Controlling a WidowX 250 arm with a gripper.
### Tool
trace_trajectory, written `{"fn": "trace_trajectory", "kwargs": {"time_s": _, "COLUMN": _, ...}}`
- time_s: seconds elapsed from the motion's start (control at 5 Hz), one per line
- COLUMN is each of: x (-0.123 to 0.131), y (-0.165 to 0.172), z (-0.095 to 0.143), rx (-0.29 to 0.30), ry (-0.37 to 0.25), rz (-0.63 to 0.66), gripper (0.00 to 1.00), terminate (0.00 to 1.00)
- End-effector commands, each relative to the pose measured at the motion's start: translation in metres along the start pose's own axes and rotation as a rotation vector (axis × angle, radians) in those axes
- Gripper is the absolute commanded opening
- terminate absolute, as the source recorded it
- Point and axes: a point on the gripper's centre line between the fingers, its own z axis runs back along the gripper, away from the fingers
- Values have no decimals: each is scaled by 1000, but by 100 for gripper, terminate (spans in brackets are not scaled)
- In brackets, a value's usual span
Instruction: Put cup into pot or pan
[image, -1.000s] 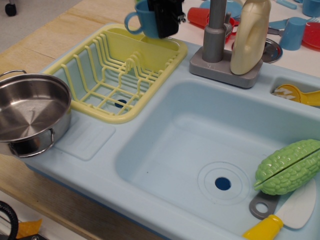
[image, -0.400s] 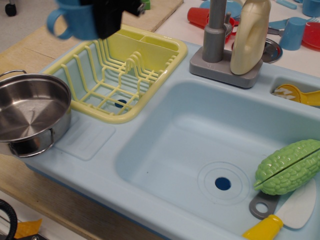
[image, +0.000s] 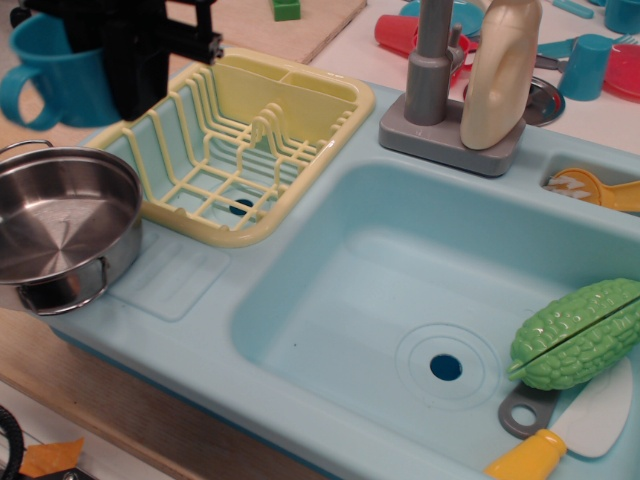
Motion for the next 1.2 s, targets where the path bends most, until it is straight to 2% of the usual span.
{"fn": "trace_trajectory", "kwargs": {"time_s": 0.0, "x": -24, "y": 4, "z": -5, "rx": -50, "ry": 22, "rz": 95, "gripper": 0, "terminate": 0}}
{"fn": "trace_trajectory", "kwargs": {"time_s": 0.2, "x": -35, "y": -1, "z": -8, "rx": -92, "ry": 38, "rz": 123, "gripper": 0, "terminate": 0}}
{"fn": "trace_trajectory", "kwargs": {"time_s": 0.4, "x": -36, "y": 0, "z": -11, "rx": -133, "ry": 27, "rz": 113, "gripper": 100, "terminate": 0}}
{"fn": "trace_trajectory", "kwargs": {"time_s": 0.8, "x": -36, "y": 0, "z": -11, "rx": -133, "ry": 27, "rz": 113, "gripper": 100, "terminate": 0}}
{"fn": "trace_trajectory", "kwargs": {"time_s": 1.0, "x": -36, "y": 0, "z": -11, "rx": -133, "ry": 27, "rz": 113, "gripper": 100, "terminate": 100}}
